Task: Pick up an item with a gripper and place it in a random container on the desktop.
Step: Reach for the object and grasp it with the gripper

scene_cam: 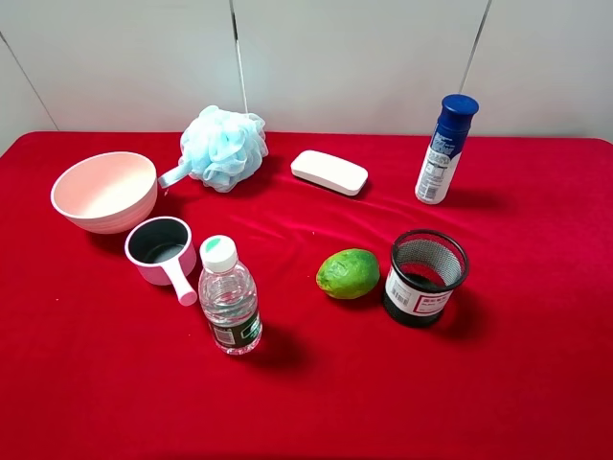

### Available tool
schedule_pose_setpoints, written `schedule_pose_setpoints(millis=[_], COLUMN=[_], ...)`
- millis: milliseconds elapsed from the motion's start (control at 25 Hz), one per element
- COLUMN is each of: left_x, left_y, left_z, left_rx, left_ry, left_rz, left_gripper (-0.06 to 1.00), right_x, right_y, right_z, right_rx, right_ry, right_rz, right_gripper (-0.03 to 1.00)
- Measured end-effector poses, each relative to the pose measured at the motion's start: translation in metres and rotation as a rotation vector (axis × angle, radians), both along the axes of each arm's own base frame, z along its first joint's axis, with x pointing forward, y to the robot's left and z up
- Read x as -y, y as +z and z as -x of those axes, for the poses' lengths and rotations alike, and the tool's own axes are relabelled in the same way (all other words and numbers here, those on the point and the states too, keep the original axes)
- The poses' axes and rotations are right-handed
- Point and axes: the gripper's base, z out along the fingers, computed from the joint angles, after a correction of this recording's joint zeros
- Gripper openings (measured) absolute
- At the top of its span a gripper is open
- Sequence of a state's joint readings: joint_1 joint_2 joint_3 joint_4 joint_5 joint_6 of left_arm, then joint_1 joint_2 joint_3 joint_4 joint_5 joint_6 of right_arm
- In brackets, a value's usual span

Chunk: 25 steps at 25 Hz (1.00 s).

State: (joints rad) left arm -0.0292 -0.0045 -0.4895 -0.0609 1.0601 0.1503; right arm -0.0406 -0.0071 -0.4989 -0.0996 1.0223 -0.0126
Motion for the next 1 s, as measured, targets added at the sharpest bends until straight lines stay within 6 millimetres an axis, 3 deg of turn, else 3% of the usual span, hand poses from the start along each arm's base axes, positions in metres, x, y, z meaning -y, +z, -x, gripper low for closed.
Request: schedule_pose_setpoints(millis=[1000], left_x=[0.0000], left_y=[0.0000], left_z=[0.0000], left_rx=[0.000], left_ry=[0.000], left_rz=[0.000], left_gripper=[0.99], right_x=[0.0001], right_y=[0.0000], right_z=[0.0000], right_rx=[0.000], right_ry=[0.000], right_rz=[0.001], right_gripper=[0.69])
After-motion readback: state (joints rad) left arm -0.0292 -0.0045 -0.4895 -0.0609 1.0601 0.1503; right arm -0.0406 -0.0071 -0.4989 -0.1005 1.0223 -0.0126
